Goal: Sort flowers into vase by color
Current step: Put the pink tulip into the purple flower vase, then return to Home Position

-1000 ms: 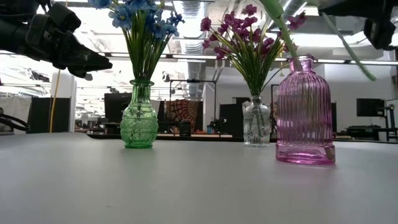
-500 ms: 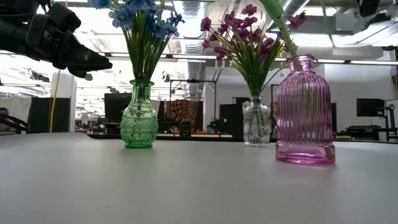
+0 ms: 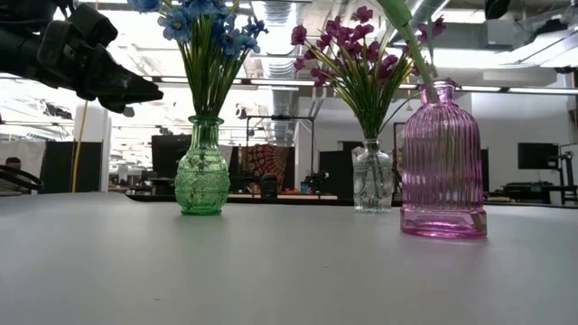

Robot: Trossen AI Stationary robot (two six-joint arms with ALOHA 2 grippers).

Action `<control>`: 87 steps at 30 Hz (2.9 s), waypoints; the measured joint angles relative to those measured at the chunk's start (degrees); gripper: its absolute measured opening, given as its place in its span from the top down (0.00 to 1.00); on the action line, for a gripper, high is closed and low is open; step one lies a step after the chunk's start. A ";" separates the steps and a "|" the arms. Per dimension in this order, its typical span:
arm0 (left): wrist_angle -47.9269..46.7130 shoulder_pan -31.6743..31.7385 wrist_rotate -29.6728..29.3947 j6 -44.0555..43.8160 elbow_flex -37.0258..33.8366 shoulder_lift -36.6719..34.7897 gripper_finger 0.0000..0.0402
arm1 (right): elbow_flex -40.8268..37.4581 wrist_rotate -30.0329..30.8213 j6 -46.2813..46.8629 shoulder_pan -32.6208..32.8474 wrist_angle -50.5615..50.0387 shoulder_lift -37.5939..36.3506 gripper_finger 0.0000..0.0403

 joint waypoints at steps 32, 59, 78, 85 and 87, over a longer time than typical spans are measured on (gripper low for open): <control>-0.02 -0.01 0.00 0.02 0.00 0.00 0.73 | 0.00 -1.36 0.18 -0.09 -7.25 0.99 0.93; -0.02 0.01 0.00 0.02 0.01 -0.15 0.73 | 0.00 -0.88 0.02 2.87 -12.91 -4.11 0.50; -11.29 0.01 -2.16 4.70 6.81 -0.71 0.83 | 0.00 -1.01 -0.14 3.05 -33.75 -22.49 0.90; -13.31 -0.01 -1.81 6.73 6.27 -7.09 0.97 | 0.00 -1.70 0.10 2.37 -43.99 -28.64 0.93; -13.29 -0.01 -1.75 6.71 5.00 -9.81 0.99 | -0.01 -5.01 0.12 1.04 -46.47 -29.87 0.93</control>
